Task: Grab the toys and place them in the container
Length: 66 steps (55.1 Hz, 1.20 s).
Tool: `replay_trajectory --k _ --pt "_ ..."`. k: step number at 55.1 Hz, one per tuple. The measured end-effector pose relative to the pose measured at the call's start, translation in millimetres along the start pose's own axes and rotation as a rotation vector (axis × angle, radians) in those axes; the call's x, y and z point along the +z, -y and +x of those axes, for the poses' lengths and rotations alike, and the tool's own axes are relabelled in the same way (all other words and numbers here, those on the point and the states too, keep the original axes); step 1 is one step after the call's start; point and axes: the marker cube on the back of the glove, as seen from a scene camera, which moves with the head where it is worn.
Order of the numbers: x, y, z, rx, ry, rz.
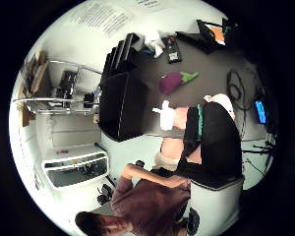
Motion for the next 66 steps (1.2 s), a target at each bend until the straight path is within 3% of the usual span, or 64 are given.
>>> replay_trajectory --k 10,32,44,56,66 --pt "6 16 11 0.115 -0.019 -0.040" --pt "50 46 22 0.120 -0.045 -0.113" --pt "151 66 45 0.095 -0.107 -0.241" --pt "271 65 55 0.198 -0.035 -0.441" --pt "294 70 67 0.204 -0.079 -0.268"
